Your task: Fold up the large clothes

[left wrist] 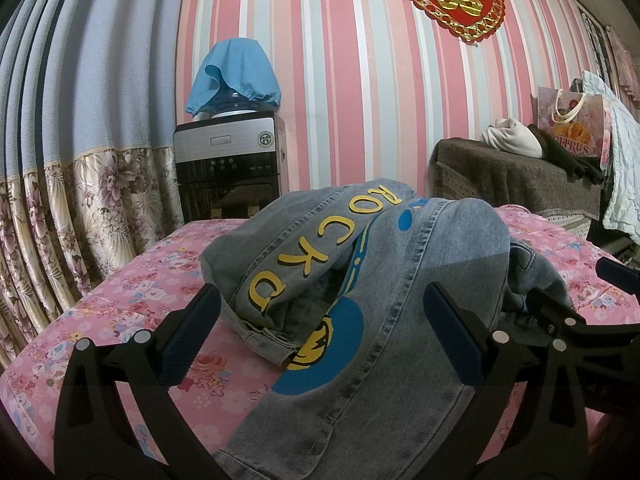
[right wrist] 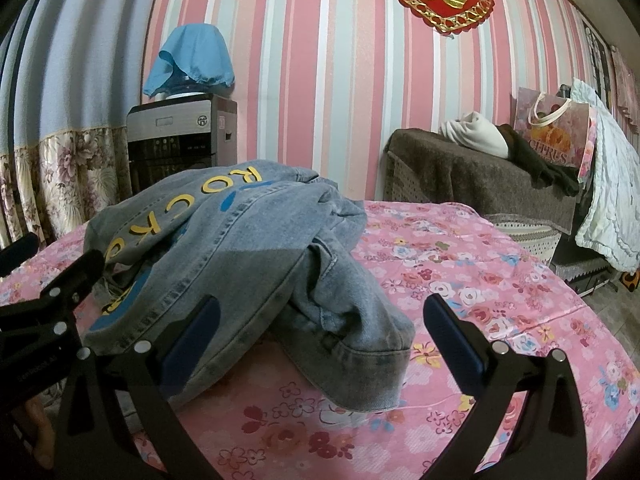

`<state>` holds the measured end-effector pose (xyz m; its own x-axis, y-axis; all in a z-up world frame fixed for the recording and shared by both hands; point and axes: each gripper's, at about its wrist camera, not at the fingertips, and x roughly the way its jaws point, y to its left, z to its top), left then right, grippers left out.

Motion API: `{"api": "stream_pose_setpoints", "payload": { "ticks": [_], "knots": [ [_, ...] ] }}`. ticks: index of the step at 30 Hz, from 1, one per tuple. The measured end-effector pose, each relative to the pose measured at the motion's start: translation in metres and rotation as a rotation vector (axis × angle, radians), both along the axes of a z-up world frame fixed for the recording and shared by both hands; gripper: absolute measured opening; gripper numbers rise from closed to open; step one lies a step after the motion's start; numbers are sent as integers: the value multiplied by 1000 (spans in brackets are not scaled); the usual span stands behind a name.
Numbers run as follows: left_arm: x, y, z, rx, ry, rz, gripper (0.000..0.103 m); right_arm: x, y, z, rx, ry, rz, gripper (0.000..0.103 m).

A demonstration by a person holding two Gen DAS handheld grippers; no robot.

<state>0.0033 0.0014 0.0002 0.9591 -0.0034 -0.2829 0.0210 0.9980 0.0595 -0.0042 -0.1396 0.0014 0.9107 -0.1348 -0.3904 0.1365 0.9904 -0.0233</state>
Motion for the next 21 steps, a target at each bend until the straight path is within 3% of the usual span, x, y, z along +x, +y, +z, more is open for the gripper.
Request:
{"api": "stream_pose_setpoints", "payload": {
  "ticks": [12,21],
  "knots": [
    [5,2,-2,-22,-4,5,100,4,1,4,8,21,22,101],
    [16,19,15,-37,1,41,100,20,-6,14,-11,16,3,101]
  ]
}}
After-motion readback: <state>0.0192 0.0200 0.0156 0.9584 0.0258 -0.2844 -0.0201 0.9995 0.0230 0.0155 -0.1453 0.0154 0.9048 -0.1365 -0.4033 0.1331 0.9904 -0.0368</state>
